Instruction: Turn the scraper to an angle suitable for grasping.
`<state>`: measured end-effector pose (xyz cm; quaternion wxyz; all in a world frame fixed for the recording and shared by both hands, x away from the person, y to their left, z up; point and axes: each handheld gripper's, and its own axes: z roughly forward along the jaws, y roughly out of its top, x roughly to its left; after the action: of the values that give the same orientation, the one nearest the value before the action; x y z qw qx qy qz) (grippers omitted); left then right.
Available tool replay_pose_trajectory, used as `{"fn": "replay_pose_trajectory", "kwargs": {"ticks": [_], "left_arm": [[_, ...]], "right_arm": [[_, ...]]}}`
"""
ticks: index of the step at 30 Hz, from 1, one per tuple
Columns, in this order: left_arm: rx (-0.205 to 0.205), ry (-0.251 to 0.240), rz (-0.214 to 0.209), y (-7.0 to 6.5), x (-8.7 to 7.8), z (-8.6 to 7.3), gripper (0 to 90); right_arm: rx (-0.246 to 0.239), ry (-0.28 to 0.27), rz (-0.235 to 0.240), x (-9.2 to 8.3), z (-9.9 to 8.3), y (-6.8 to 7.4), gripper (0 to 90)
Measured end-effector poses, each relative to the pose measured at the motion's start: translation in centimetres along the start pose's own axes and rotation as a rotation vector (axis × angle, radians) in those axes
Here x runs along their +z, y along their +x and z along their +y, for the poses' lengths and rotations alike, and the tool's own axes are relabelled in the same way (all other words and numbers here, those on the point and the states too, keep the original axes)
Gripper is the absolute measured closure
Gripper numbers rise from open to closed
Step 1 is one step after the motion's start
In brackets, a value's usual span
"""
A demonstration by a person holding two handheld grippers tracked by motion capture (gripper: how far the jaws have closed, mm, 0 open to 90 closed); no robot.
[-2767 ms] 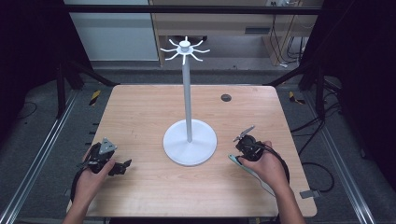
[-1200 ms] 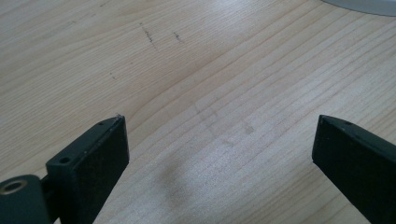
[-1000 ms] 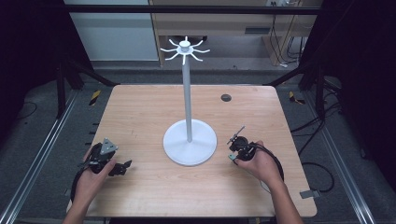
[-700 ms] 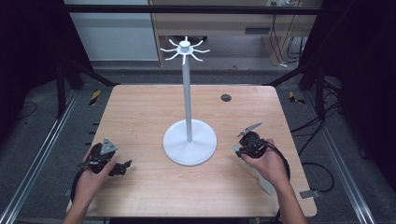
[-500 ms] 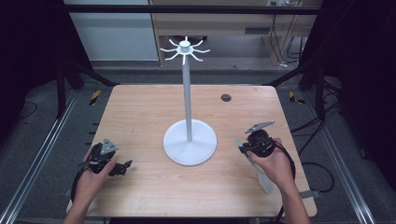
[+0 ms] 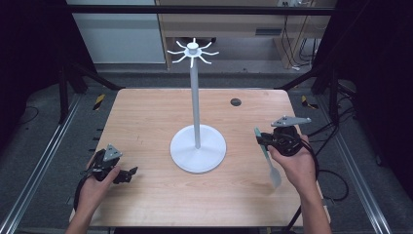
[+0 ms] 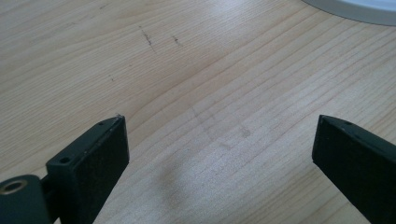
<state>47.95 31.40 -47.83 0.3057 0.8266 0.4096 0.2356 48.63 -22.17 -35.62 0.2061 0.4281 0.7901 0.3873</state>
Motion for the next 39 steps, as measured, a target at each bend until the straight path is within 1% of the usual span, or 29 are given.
{"fn": "replay_pose_trajectory", "kwargs": {"ticks": [2, 3, 5, 7, 9, 10, 12, 13, 14, 17, 18, 20, 21, 22, 23, 25, 27, 29, 33, 34, 36, 37, 38, 39], "left_arm": [[0.003, 0.004, -0.001, 0.0, 0.0, 0.0, 3.6], [0.003, 0.001, -0.001, -0.1, 0.0, 0.0, 3.6], [0.001, 0.0, -0.002, -0.1, 0.0, 0.0, 3.6], [0.002, -0.001, -0.004, -0.1, -0.1, 0.0, 3.6], [0.003, -0.001, -0.005, -0.1, -0.1, 0.0, 3.6], [0.003, -0.001, -0.005, -0.1, -0.1, 0.0, 3.6], [0.004, 0.0, -0.002, -0.2, -0.1, -0.1, 3.6], [0.009, 0.005, 0.0, -0.1, -0.1, -0.1, 3.6], [0.006, 0.001, 0.005, -0.1, -0.2, -0.1, 3.6], [-0.004, -0.005, 0.01, 0.1, -0.3, -0.1, 3.6], [-0.004, 0.0, 0.011, 0.1, -0.3, -0.1, 3.6], [-0.002, 0.005, 0.013, 0.2, -0.3, -0.2, 3.6], [-0.002, 0.002, 0.014, 0.2, -0.3, -0.2, 3.6], [-0.004, 0.0, 0.014, 0.2, -0.4, -0.2, 3.6], [-0.005, -0.001, 0.014, 0.2, -0.4, -0.2, 3.6], [-0.003, 0.003, 0.012, 0.2, -0.3, -0.2, 3.6], [-0.003, 0.004, 0.009, 0.2, -0.3, -0.2, 3.6], [-0.002, 0.003, 0.01, 0.2, -0.3, -0.1, 3.6], [-0.001, 0.004, 0.011, 0.2, -0.3, -0.1, 3.6], [-0.002, 0.003, 0.011, 0.2, -0.3, -0.2, 3.6], [-0.006, 0.0, 0.013, 0.2, -0.3, -0.2, 3.5], [-0.006, 0.0, 0.012, 0.2, -0.3, -0.2, 3.6], [-0.006, 0.0, 0.012, 0.2, -0.3, -0.2, 3.6], [-0.003, 0.003, 0.011, 0.2, -0.3, -0.2, 3.6]], "right_arm": [[-0.001, -0.007, 0.0, -0.1, 0.1, 0.0, 74.5], [0.006, -0.031, -0.004, -0.4, 0.5, 0.1, 74.5], [0.009, -0.039, -0.004, -0.5, 0.7, 0.1, 74.5], [0.013, -0.069, -0.01, -0.7, 1.1, 0.1, 74.5], [0.021, -0.089, -0.013, -0.8, 1.4, 0.1, 74.5], [0.021, -0.089, -0.013, -0.8, 1.4, 0.1, 74.5], [0.026, -0.113, -0.02, -0.8, 1.9, 0.2, 74.5], [0.026, -0.113, -0.02, -0.8, 1.9, 0.2, 74.5], [0.022, -0.125, -0.029, -0.8, 2.4, 0.2, 74.4], [0.031, -0.138, -0.023, -0.9, 2.8, 0.2, 74.4], [0.028, -0.15, -0.023, -1.2, 3.3, 0.4, 74.4], [0.025, -0.152, -0.024, -1.3, 3.5, 0.5, 74.4], [0.024, -0.16, -0.027, -1.4, 3.8, 0.6, 74.4], [0.013, -0.169, -0.026, -1.6, 4.4, 0.8, 74.4], [0.013, -0.169, -0.026, -1.6, 4.4, 0.8, 74.4], [0.01, -0.19, -0.027, -1.9, 5.2, 1.1, 74.4], [0.012, -0.193, -0.027, -2.0, 5.3, 1.2, 74.4], [0.013, -0.212, -0.029, -2.2, 5.9, 1.3, 74.4], [0.009, -0.227, -0.027, -2.5, 6.4, 1.5, 74.3], [0.007, -0.238, -0.021, -2.7, 6.8, 1.7, 74.3], [0.005, -0.242, -0.017, -2.8, 6.9, 1.8, 74.3], [-0.001, -0.251, -0.017, -3.0, 7.4, 2.1, 74.3], [-0.001, -0.251, -0.017, -3.0, 7.4, 2.1, 74.3], [-0.001, -0.262, -0.01, -3.2, 7.7, 2.2, 74.3]]}}
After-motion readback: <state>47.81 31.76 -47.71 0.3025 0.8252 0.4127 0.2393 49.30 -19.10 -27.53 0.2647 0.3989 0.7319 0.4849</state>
